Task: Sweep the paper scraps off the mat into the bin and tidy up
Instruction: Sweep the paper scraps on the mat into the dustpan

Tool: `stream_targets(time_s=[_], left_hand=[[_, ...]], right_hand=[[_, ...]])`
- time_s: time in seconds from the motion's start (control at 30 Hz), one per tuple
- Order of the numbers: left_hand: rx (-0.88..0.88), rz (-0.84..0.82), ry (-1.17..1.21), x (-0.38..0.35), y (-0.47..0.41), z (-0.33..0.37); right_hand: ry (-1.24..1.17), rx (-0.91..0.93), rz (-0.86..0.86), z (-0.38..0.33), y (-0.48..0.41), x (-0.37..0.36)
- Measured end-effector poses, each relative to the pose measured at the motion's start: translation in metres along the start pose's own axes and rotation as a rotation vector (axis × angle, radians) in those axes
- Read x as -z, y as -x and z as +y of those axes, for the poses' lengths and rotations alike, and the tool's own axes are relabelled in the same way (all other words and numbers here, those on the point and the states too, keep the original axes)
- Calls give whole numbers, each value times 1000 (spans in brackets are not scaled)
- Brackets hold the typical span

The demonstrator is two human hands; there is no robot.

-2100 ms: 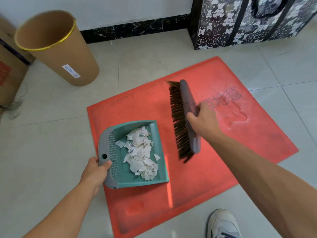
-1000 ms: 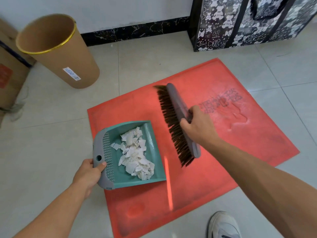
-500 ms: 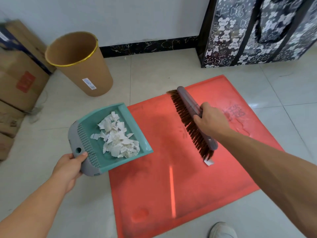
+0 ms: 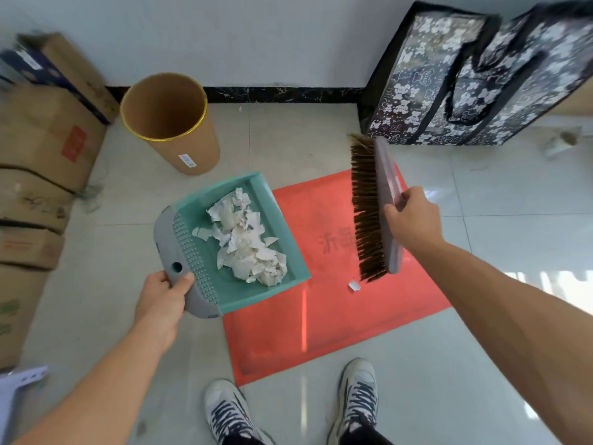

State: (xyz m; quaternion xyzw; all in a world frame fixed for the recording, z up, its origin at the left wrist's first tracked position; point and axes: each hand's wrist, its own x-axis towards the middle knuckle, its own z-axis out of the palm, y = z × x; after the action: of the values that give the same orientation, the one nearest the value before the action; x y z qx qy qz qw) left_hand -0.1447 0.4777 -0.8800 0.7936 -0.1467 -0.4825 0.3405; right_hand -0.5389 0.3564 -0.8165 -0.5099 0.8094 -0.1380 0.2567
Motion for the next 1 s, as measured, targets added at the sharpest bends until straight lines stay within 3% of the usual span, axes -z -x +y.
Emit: stream_targets(time_s=[0.33, 0.63, 1.0], left_hand=[[27, -67, -195, -113, -19, -88], [66, -50, -390, -198, -80, -183], [132, -68, -350, -209, -106, -196]], right_hand=[[134, -254, -39, 129, -12, -70], [241, -210, -119, 213, -31, -173], [-76, -61, -327, 178, -3, -227]])
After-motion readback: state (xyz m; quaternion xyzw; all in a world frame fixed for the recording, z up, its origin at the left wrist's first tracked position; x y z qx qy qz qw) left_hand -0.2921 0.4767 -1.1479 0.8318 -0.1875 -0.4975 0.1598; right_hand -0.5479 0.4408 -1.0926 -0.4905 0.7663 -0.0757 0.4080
